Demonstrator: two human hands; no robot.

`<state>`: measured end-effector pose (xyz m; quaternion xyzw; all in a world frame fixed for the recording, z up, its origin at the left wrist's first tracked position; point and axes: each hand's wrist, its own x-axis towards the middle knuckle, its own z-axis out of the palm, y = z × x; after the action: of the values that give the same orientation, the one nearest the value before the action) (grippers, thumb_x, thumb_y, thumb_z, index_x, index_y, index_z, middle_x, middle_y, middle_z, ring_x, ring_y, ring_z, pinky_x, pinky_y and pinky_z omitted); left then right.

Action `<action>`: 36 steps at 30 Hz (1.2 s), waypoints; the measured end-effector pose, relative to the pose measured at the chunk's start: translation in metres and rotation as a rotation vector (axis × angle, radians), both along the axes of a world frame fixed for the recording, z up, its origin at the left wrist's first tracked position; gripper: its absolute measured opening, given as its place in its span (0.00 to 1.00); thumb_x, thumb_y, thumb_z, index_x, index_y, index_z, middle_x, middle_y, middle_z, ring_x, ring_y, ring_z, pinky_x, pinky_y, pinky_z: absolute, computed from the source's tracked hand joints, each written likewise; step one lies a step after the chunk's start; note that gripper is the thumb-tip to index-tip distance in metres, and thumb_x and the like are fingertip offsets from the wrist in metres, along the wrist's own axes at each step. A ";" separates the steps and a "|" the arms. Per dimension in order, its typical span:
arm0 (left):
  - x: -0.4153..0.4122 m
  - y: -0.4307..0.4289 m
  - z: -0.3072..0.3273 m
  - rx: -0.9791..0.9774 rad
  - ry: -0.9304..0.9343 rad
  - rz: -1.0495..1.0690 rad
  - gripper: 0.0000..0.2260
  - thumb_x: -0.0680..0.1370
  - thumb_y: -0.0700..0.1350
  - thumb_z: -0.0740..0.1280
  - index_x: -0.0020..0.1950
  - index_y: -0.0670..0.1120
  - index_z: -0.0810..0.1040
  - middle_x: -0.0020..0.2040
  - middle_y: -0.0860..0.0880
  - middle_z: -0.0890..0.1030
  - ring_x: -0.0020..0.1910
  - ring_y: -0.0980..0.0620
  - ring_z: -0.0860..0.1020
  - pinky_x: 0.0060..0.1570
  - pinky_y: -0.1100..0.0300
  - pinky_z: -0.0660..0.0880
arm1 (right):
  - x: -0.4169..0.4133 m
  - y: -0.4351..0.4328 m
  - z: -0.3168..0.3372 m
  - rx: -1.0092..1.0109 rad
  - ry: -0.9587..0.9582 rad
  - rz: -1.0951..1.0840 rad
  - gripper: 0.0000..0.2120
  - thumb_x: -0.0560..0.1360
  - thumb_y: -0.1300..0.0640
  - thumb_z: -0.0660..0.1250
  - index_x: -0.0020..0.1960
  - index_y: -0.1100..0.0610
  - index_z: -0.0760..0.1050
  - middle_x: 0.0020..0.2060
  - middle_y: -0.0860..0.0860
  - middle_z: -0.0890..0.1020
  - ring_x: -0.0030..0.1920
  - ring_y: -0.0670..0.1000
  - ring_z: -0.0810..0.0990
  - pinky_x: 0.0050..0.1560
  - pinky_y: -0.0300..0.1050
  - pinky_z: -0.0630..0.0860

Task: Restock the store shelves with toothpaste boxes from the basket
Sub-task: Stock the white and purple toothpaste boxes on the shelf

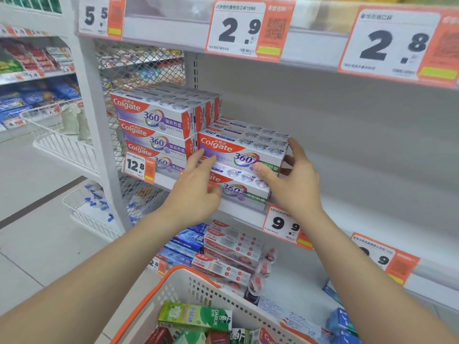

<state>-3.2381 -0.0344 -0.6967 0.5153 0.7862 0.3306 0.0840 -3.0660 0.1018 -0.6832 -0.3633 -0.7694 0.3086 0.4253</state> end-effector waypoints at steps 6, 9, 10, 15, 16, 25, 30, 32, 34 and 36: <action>0.021 -0.017 0.004 0.205 0.440 -0.039 0.21 0.79 0.42 0.66 0.72 0.48 0.71 0.76 0.48 0.65 0.42 0.43 0.78 0.36 0.48 0.76 | 0.009 -0.034 0.013 0.182 0.029 -0.122 0.35 0.71 0.48 0.79 0.73 0.53 0.70 0.61 0.48 0.77 0.63 0.51 0.77 0.62 0.41 0.72; 0.038 -0.027 0.004 0.224 0.480 -0.175 0.09 0.77 0.44 0.66 0.57 0.51 0.74 0.53 0.52 0.76 0.40 0.47 0.75 0.34 0.51 0.72 | 0.030 -0.077 0.008 0.353 -0.015 0.024 0.14 0.72 0.54 0.72 0.57 0.52 0.78 0.50 0.49 0.78 0.50 0.48 0.77 0.55 0.42 0.74; 0.044 -0.029 -0.001 0.169 0.441 -0.211 0.06 0.77 0.48 0.65 0.53 0.53 0.74 0.46 0.54 0.78 0.41 0.47 0.77 0.36 0.51 0.74 | 0.041 -0.090 0.004 0.360 -0.147 0.087 0.10 0.72 0.53 0.70 0.52 0.51 0.79 0.47 0.48 0.79 0.47 0.49 0.78 0.53 0.45 0.76; 0.080 -0.039 -0.057 -0.460 0.360 -0.571 0.06 0.80 0.50 0.65 0.54 0.53 0.80 0.46 0.52 0.84 0.48 0.48 0.81 0.45 0.54 0.76 | 0.093 -0.133 -0.009 0.060 -1.288 0.549 0.08 0.80 0.50 0.64 0.53 0.54 0.75 0.43 0.51 0.76 0.49 0.58 0.80 0.44 0.51 0.78; 0.089 -0.042 -0.073 -0.567 0.361 -0.643 0.07 0.80 0.49 0.65 0.57 0.52 0.80 0.49 0.50 0.84 0.50 0.47 0.81 0.47 0.53 0.77 | 0.101 -0.137 -0.012 0.030 -1.416 0.617 0.07 0.81 0.52 0.63 0.53 0.55 0.73 0.41 0.51 0.73 0.46 0.58 0.79 0.41 0.50 0.76; 0.181 -0.055 -0.200 -0.962 0.407 -0.816 0.32 0.82 0.55 0.65 0.83 0.47 0.59 0.80 0.41 0.63 0.74 0.35 0.68 0.71 0.41 0.70 | 0.132 -0.129 -0.052 0.046 -1.501 0.540 0.05 0.80 0.61 0.65 0.47 0.58 0.69 0.40 0.52 0.72 0.35 0.51 0.72 0.32 0.46 0.67; 0.199 -0.061 -0.245 -1.046 0.500 -0.802 0.45 0.79 0.58 0.69 0.86 0.50 0.44 0.85 0.46 0.41 0.82 0.33 0.50 0.77 0.35 0.59 | 0.152 -0.115 -0.065 -0.004 -1.456 0.544 0.09 0.80 0.58 0.65 0.59 0.58 0.74 0.42 0.51 0.71 0.36 0.50 0.72 0.35 0.47 0.70; 0.204 -0.062 -0.250 -1.040 0.608 -0.821 0.44 0.80 0.59 0.66 0.86 0.47 0.44 0.85 0.43 0.38 0.83 0.33 0.44 0.80 0.35 0.51 | 0.160 -0.108 -0.070 -0.022 -1.454 0.529 0.09 0.80 0.57 0.65 0.60 0.57 0.75 0.44 0.52 0.74 0.37 0.51 0.73 0.37 0.48 0.71; 0.210 -0.063 -0.251 -1.007 0.688 -0.837 0.42 0.79 0.62 0.64 0.84 0.43 0.50 0.85 0.40 0.42 0.83 0.33 0.41 0.80 0.33 0.46 | 0.167 -0.103 -0.074 -0.028 -1.448 0.515 0.10 0.80 0.57 0.65 0.60 0.57 0.76 0.46 0.52 0.75 0.36 0.51 0.74 0.36 0.46 0.70; 0.215 -0.063 -0.253 -0.979 0.734 -0.867 0.42 0.77 0.65 0.64 0.82 0.42 0.55 0.84 0.39 0.50 0.83 0.32 0.45 0.79 0.31 0.45 | 0.171 -0.100 -0.074 -0.039 -1.444 0.516 0.11 0.80 0.57 0.65 0.62 0.56 0.76 0.47 0.53 0.77 0.36 0.51 0.74 0.33 0.45 0.69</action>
<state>-3.0230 -0.0978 -0.9494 0.7598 0.5475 -0.3126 0.1588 -2.8945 0.0017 -0.7573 -0.2912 -0.9111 0.0975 -0.2749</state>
